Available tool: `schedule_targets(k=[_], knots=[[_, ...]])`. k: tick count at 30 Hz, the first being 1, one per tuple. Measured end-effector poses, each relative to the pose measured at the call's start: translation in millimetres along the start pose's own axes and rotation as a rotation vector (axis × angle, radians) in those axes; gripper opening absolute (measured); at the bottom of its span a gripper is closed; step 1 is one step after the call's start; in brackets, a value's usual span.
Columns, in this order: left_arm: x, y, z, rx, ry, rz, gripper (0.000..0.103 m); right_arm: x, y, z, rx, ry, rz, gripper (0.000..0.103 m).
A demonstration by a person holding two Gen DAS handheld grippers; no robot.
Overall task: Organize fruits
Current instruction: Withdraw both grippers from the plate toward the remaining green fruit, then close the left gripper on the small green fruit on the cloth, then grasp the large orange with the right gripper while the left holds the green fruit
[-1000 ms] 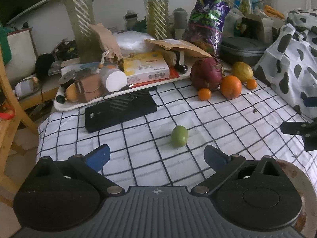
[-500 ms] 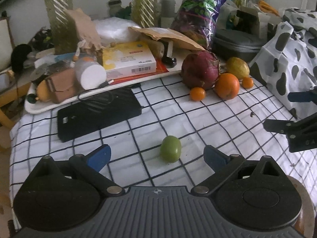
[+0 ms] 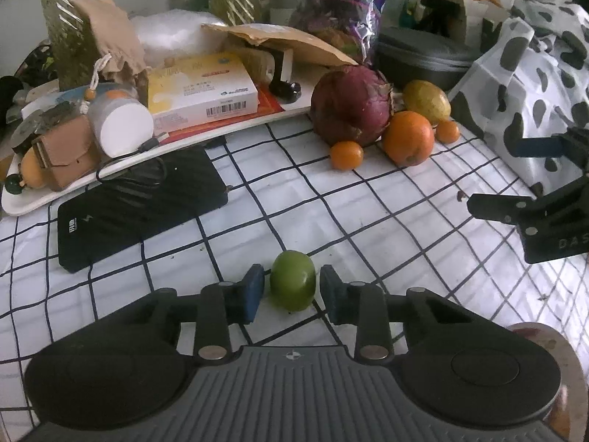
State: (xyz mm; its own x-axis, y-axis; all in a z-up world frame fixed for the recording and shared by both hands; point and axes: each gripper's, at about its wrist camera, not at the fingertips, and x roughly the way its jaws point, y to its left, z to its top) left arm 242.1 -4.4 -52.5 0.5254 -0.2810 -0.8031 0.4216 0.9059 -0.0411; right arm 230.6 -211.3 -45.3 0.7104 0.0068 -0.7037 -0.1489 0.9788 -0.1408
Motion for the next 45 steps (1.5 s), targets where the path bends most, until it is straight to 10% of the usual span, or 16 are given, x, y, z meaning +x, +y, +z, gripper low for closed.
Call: schedule_targets(k=[27,45], knots=[[-32,2,12,0.039,-0.154,0.086,0.027,34,5,14,-0.027,-0.077,0.062,0.102],[-35,7,11,0.032,-0.156,0.037,0.027,75,-3,31,0.054,-0.081,0.126,0.054]])
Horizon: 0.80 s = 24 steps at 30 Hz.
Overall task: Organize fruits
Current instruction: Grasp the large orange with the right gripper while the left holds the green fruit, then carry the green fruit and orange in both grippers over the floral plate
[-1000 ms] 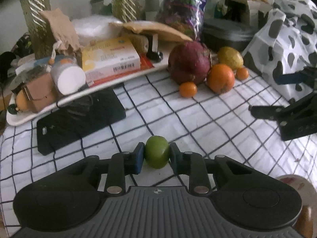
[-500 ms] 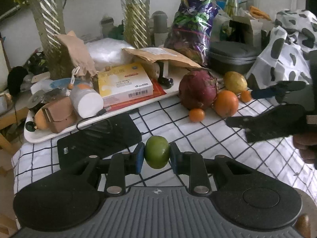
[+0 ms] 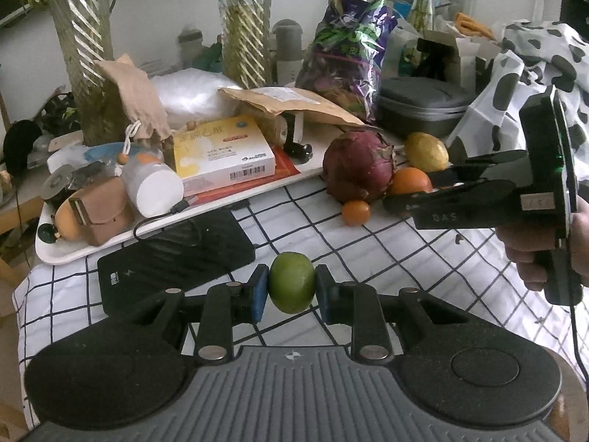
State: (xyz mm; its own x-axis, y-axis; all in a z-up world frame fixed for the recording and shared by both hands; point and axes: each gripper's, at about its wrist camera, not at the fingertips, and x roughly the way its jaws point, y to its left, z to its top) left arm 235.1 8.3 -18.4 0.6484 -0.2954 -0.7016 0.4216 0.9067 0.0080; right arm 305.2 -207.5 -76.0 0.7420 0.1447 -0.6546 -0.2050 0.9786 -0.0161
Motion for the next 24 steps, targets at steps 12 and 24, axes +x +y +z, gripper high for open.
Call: schedule_targets(k=[12,24], knots=[[-11,-10,1,-0.031,0.009,-0.046,0.027,-27,-7,-5,0.024,-0.012,0.007,0.053],[-33,-25,-15,-0.04,0.022,-0.096,0.027,-83,7,-15,-0.001,-0.029,0.092,0.053]])
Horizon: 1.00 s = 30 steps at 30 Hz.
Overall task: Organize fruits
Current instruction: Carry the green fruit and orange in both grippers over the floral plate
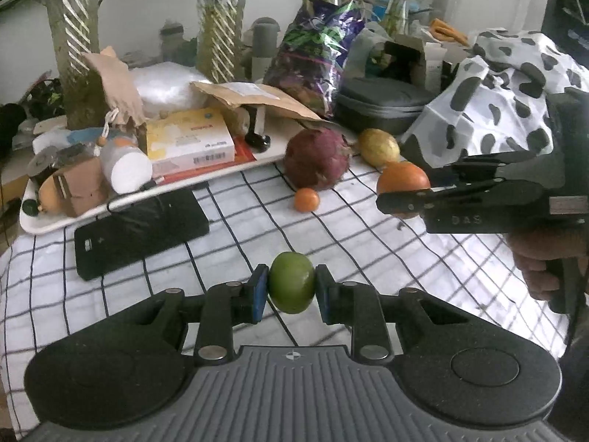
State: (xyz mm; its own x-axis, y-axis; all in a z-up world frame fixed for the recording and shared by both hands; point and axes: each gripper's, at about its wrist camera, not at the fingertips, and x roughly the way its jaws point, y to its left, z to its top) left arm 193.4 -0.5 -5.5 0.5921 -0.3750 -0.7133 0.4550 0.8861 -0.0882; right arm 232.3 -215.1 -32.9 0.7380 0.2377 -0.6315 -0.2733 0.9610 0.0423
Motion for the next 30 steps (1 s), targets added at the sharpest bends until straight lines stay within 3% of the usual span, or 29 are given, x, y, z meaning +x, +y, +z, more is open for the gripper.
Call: schedule_targets(k=[12,23,28,30], knots=[[-16,-37,-26,0.041,0.038,-0.053,0.027,-54,18,-22,-0.026,0.002,0.04,0.053],[-4,-72,-46,0.127,0.107,-0.083,0.027,-86,21,-37,-0.016,-0.007,0.034,0.053],[13,-81,-54,0.193,0.159,-0.05,0.027,-91,21,-40,-0.024,-0.008,0.035,0.053],[13,-83,-55,0.216,0.155,-0.051,0.032,-91,21,-41,-0.025,-0.01,0.035,0.053]])
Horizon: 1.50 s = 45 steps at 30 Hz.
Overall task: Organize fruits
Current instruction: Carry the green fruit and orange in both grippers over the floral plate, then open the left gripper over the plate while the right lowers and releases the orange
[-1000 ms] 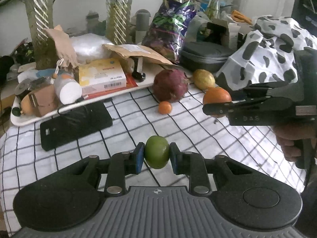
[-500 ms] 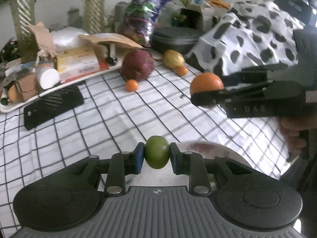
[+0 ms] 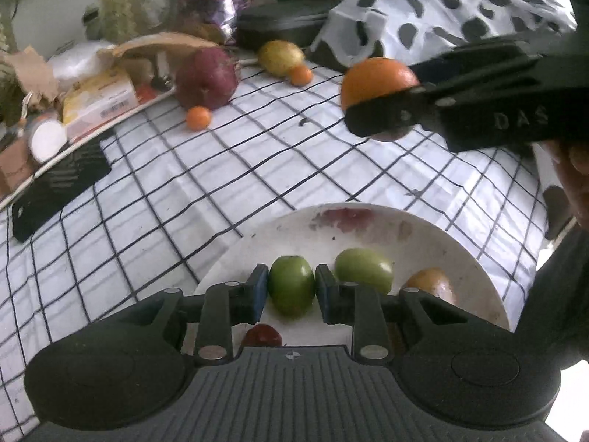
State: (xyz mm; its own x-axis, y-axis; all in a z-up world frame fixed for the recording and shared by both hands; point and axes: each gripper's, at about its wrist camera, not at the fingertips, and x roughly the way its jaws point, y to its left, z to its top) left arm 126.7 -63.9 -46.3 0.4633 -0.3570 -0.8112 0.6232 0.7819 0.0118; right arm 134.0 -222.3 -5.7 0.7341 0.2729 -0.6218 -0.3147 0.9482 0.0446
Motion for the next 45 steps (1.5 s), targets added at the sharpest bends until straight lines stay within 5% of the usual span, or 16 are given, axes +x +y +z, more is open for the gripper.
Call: schedule_targets(k=[5,16,19,45], knots=[[-3,-3,0,0.026,-0.008,0.013,0.048,-1,0,0,0.004,-0.002,0.001,0.053],[-26,3,1,-0.002,-0.067,0.058,0.05,-10,5,-5,0.009,0.004,0.016,0.053],[-38,5,-2,-0.025,-0.105,0.077,0.065,-13,9,-9,0.008,0.011,0.029,0.053],[-90,45,-47,-0.278,-0.196,0.196,0.066,4,104,-35,-0.219,0.171,0.194,0.054]])
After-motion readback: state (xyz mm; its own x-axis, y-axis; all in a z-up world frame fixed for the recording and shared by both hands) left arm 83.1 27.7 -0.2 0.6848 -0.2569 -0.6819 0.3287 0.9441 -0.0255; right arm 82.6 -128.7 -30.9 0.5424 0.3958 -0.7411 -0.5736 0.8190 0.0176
